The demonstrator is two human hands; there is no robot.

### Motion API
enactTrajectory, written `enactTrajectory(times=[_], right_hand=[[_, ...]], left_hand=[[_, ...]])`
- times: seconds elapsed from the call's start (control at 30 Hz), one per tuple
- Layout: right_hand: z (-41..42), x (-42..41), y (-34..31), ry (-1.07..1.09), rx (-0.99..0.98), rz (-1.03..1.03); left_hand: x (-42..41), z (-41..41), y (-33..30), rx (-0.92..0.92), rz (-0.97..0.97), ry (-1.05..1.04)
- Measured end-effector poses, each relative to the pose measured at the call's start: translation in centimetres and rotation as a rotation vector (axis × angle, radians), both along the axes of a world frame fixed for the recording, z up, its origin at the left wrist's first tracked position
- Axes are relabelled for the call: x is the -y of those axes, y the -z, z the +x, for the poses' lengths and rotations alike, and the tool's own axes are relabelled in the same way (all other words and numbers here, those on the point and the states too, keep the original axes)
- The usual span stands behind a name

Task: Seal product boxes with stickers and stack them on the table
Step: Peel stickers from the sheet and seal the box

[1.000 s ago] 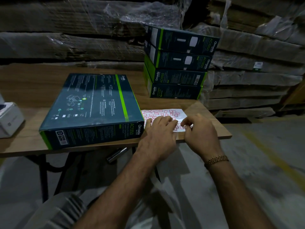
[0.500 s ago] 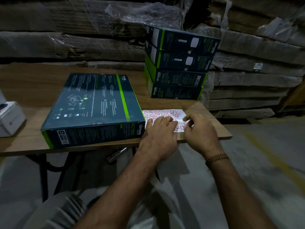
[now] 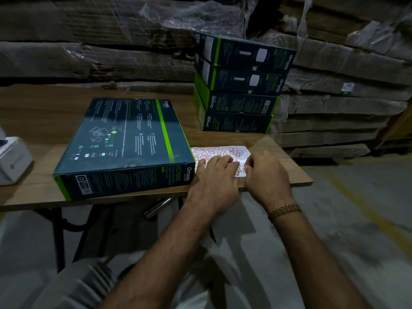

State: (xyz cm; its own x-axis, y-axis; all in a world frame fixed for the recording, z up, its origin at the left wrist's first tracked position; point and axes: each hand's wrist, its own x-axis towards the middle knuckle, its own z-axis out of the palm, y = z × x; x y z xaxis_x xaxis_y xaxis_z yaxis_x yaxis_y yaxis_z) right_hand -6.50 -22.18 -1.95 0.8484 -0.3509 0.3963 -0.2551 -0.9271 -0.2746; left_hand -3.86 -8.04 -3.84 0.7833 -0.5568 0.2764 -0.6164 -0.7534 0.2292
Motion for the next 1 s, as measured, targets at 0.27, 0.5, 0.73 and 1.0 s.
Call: enactTrajectory(times=[0.27, 0.5, 0.73, 1.0], right_hand=[[0.1, 0.3, 0.5, -0.018, -0.040, -0.002], [-0.8, 0.6, 1.0, -0.070, 0.007, 0.044], [-1.1, 1.3, 1.2, -0.131, 0.028, 0.173], [-1.4, 1.9, 1.2, -0.180, 0.039, 0.234]], left_hand=[[0.0, -0.3, -0.3, -0.004, 0.012, -0.004], [0.1, -0.1, 0.0, 0.037, 0.005, -0.011], [0.0, -0.4, 0.0, 0.029, 0.010, -0.019], [0.0, -0.2, 0.1, 0.022, -0.002, -0.005]])
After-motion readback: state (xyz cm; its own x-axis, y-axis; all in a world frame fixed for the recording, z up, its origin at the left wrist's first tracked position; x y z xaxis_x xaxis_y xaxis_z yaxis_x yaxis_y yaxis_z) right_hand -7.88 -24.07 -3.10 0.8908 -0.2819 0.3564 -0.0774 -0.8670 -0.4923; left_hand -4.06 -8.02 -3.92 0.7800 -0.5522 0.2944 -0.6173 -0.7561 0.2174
